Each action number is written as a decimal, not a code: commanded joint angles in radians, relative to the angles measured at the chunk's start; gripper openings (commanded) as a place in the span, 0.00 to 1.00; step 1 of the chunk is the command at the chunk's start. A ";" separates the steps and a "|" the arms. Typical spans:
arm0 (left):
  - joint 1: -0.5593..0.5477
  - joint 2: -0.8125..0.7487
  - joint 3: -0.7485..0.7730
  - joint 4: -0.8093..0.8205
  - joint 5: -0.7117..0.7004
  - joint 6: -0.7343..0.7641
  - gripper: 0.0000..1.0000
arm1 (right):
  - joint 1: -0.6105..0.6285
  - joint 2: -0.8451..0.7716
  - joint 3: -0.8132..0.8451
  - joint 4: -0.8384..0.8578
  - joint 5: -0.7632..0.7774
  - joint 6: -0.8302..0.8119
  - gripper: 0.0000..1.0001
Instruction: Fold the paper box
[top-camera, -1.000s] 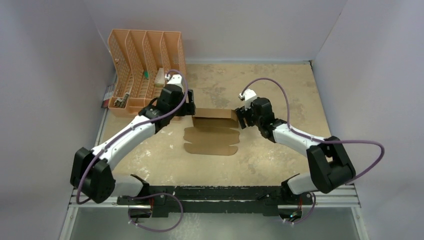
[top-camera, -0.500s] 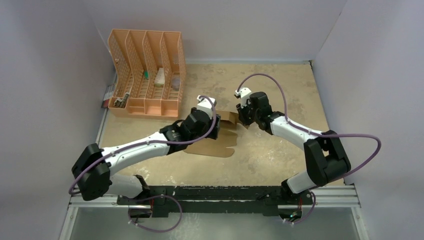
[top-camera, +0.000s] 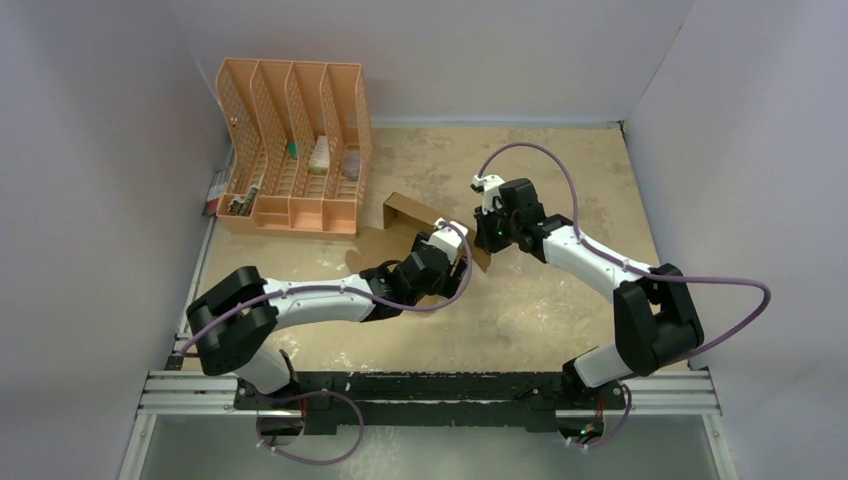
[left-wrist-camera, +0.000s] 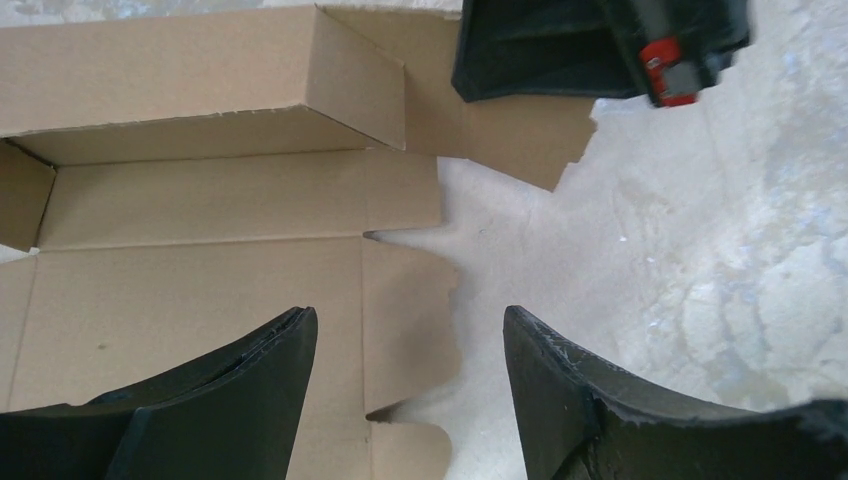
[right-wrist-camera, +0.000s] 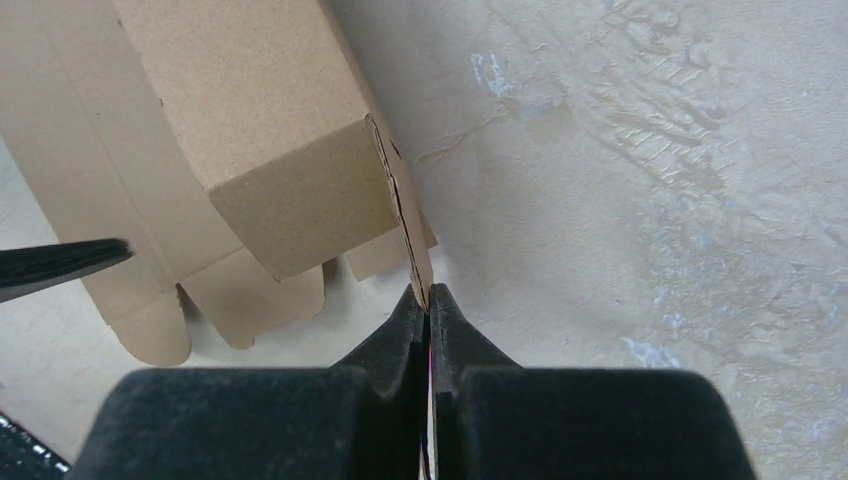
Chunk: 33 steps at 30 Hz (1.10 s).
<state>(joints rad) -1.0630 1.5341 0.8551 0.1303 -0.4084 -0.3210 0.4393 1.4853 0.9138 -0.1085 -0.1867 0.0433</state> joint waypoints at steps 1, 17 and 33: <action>-0.005 0.042 -0.005 0.096 -0.058 0.060 0.69 | -0.002 -0.003 0.062 -0.053 -0.064 0.047 0.00; -0.013 0.227 0.079 0.168 -0.112 0.186 0.72 | -0.001 -0.017 0.080 -0.105 -0.098 0.063 0.00; -0.026 0.301 0.093 0.219 -0.301 0.178 0.56 | 0.004 -0.028 0.072 -0.115 -0.095 0.052 0.00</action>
<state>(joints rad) -1.0916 1.8534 0.9409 0.2878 -0.6319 -0.1459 0.4313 1.4853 0.9520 -0.2077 -0.2581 0.0944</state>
